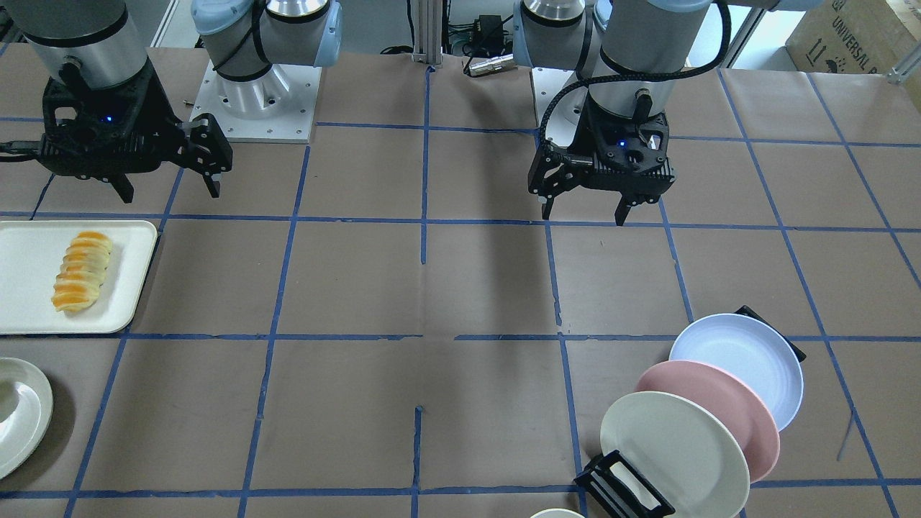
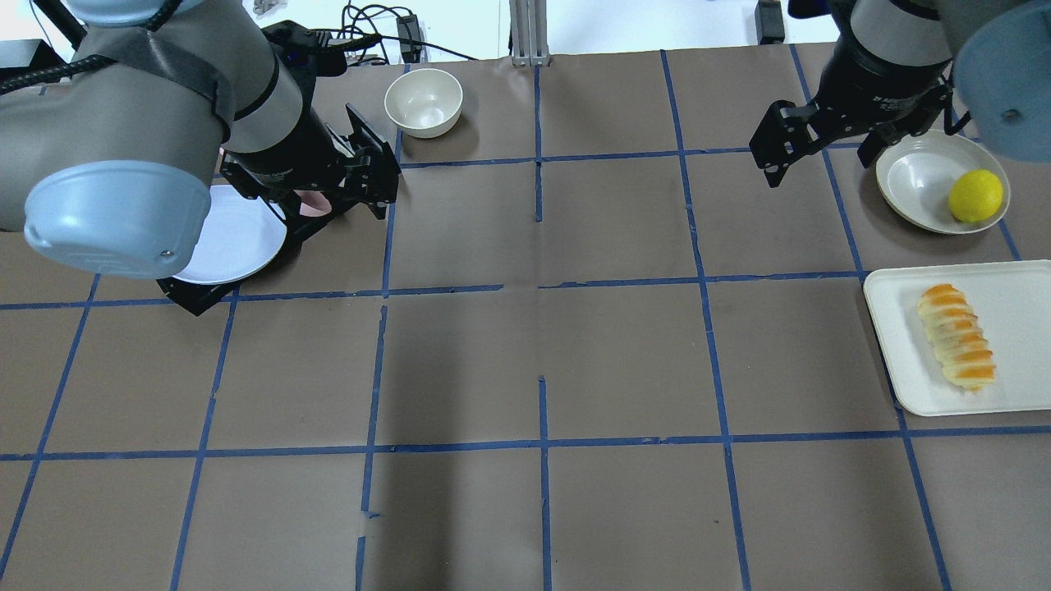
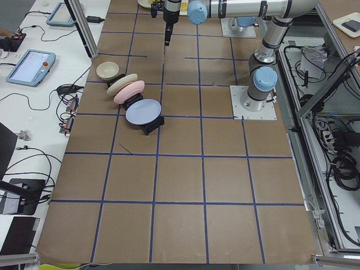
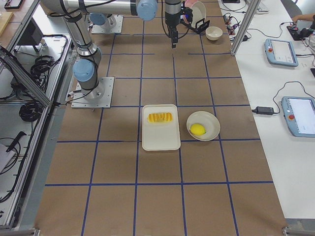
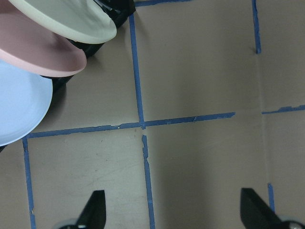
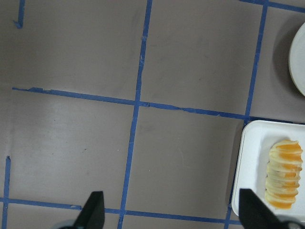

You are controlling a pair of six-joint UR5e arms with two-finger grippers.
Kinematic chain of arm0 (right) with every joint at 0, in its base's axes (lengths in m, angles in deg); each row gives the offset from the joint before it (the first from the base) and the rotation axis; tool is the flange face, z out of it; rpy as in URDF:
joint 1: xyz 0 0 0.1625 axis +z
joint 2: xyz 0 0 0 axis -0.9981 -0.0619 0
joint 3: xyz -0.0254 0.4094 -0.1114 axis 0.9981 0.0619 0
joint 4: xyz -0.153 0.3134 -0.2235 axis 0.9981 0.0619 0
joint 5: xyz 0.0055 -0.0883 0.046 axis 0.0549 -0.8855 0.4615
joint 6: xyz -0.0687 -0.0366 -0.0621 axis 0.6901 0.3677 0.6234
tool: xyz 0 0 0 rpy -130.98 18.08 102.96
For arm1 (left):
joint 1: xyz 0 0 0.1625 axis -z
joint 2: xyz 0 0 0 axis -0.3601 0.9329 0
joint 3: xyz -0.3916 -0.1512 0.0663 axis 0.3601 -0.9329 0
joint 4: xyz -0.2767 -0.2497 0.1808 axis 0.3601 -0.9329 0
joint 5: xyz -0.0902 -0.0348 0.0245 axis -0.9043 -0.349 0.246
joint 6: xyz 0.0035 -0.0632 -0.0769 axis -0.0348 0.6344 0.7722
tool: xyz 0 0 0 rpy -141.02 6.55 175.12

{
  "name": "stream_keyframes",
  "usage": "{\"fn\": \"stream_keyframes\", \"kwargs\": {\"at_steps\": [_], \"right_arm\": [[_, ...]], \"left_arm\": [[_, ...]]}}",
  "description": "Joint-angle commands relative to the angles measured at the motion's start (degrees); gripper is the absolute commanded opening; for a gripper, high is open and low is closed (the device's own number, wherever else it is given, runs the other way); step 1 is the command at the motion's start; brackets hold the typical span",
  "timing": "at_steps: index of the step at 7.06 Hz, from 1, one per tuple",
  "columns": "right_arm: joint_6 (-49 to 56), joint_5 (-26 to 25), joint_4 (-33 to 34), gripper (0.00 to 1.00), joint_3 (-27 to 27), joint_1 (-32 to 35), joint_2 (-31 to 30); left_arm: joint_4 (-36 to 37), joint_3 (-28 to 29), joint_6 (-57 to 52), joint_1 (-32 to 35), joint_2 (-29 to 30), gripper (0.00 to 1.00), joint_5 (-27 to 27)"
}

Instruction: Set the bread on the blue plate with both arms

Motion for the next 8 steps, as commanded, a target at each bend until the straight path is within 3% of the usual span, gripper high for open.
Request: {"fn": "stream_keyframes", "kwargs": {"at_steps": [1,4,8], "right_arm": [[0.0,0.0,0.1,1.00,0.1,0.0,0.0],[0.0,0.2,0.0,1.00,0.1,0.0,0.0],[0.0,-0.3,0.8,1.00,0.7,0.0,1.1]], "left_arm": [[0.2,-0.1,0.0,0.0,0.4,1.00,0.0],[-1.6,0.0,-4.0,-0.6,-0.4,1.00,1.0],[-2.2,0.0,-34.5,-21.4,-0.4,1.00,0.4]]}}
